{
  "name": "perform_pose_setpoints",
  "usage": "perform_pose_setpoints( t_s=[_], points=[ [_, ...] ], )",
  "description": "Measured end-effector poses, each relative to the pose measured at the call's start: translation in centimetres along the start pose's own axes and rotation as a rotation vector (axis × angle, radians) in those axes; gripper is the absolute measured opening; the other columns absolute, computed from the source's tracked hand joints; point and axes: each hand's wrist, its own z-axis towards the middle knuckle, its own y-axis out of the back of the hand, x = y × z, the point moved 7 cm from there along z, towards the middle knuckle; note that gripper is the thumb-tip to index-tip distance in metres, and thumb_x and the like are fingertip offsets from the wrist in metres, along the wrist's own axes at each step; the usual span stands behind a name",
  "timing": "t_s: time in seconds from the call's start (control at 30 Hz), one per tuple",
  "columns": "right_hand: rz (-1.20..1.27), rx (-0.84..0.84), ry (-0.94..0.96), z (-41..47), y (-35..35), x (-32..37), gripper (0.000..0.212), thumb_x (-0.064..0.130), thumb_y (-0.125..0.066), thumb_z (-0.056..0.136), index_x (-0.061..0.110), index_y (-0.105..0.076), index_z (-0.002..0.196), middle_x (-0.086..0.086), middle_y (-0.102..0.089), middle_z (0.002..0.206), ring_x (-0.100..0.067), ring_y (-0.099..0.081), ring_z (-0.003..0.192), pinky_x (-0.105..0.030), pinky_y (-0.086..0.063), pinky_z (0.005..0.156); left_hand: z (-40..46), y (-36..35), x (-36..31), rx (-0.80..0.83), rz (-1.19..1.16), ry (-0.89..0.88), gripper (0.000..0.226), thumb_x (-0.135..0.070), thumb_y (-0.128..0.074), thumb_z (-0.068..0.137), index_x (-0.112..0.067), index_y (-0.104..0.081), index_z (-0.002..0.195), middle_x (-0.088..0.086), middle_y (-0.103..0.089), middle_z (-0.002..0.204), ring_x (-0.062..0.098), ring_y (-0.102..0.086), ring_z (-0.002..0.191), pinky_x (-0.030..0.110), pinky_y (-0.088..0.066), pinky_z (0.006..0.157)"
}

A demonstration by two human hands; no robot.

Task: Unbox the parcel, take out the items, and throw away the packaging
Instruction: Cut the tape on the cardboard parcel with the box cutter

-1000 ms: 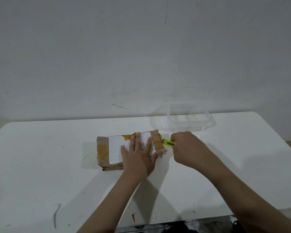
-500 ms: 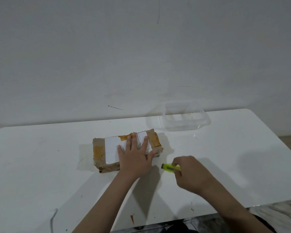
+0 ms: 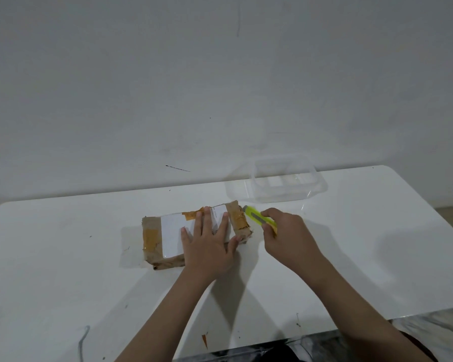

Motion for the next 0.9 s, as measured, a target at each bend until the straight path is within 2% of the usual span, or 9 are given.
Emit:
perform_pose_setpoints(
  t_s=[0.1,0.23,0.33,0.47,0.57,0.67,0.9],
  points=[
    [-0.02,0.02,0.006,0.5,-0.6,0.1,0.028,0.014,-0.049,0.091,0.011,-0.059,0.117,-0.013,-0.068,0.087,-0.028,-0.061,0.079,-0.029,-0.038,0.061,0.0,0.0,0.0,-0.009,0.007,0.005,0.061,-0.058,-0.013,0.096,-0.036,0.006,0.15,0.006,0.015,0.16,0.026,0.014,0.147,0.057,-0.004,0.113],
    [-0.045,0.047,-0.009,0.7,-1.1,0.1,0.027,0.015,-0.047,0.092,0.011,-0.058,0.116,-0.013,-0.067,0.09,-0.03,-0.061,0.084,-0.032,-0.045,0.065,0.0,0.0,0.0,-0.004,-0.002,0.007,0.062,-0.058,-0.013,0.096,-0.036,0.006,0.15,0.006,0.016,0.159,0.026,0.014,0.147,0.057,-0.004,0.113],
    [-0.116,0.097,-0.01,0.8,-1.3,0.2,0.027,0.017,-0.046,0.091,0.013,-0.057,0.116,-0.012,-0.066,0.092,-0.03,-0.06,0.086,-0.031,-0.043,0.063,0.0,0.0,-0.1,-0.001,0.001,0.005,0.062,-0.058,-0.012,0.096,-0.036,0.006,0.151,0.007,0.016,0.159,0.026,0.015,0.146,0.057,-0.003,0.113],
    [-0.216,0.177,-0.005,1.2,-1.1,1.0,0.021,0.011,-0.048,0.087,0.012,-0.056,0.107,-0.007,-0.055,0.082,-0.026,-0.05,0.073,-0.028,-0.034,0.053,-0.2,0.0,-0.1,0.005,0.005,-0.001,0.062,-0.058,-0.012,0.096,-0.036,0.005,0.151,0.007,0.016,0.159,0.026,0.015,0.146,0.057,-0.003,0.114],
    [-0.254,0.207,0.002,1.3,-0.8,1.5,0.02,0.009,-0.049,0.086,0.012,-0.057,0.104,-0.007,-0.054,0.084,-0.025,-0.048,0.071,-0.028,-0.033,0.053,-0.2,0.1,0.0,0.001,-0.006,-0.002,0.061,-0.057,-0.014,0.096,-0.036,0.003,0.151,0.007,0.015,0.159,0.026,0.015,0.146,0.057,-0.003,0.114],
    [-0.279,0.234,0.008,0.8,-1.0,1.6,0.018,0.008,-0.049,0.086,0.011,-0.057,0.102,-0.005,-0.051,0.081,-0.024,-0.048,0.07,-0.025,-0.029,0.047,0.0,0.1,0.1,0.026,-0.012,0.002,0.062,-0.058,-0.014,0.096,-0.036,0.004,0.151,0.006,0.017,0.159,0.026,0.015,0.146,0.057,-0.002,0.114],
    [-0.251,0.222,-0.019,0.2,-0.5,1.2,0.02,0.007,-0.049,0.084,0.009,-0.059,0.101,-0.007,-0.056,0.082,-0.025,-0.051,0.067,-0.028,-0.035,0.049,-0.2,0.1,-0.1,0.024,-0.009,-0.015,0.062,-0.06,-0.013,0.095,-0.036,0.003,0.151,0.005,0.016,0.159,0.025,0.015,0.146,0.056,-0.001,0.114]
  ],
)
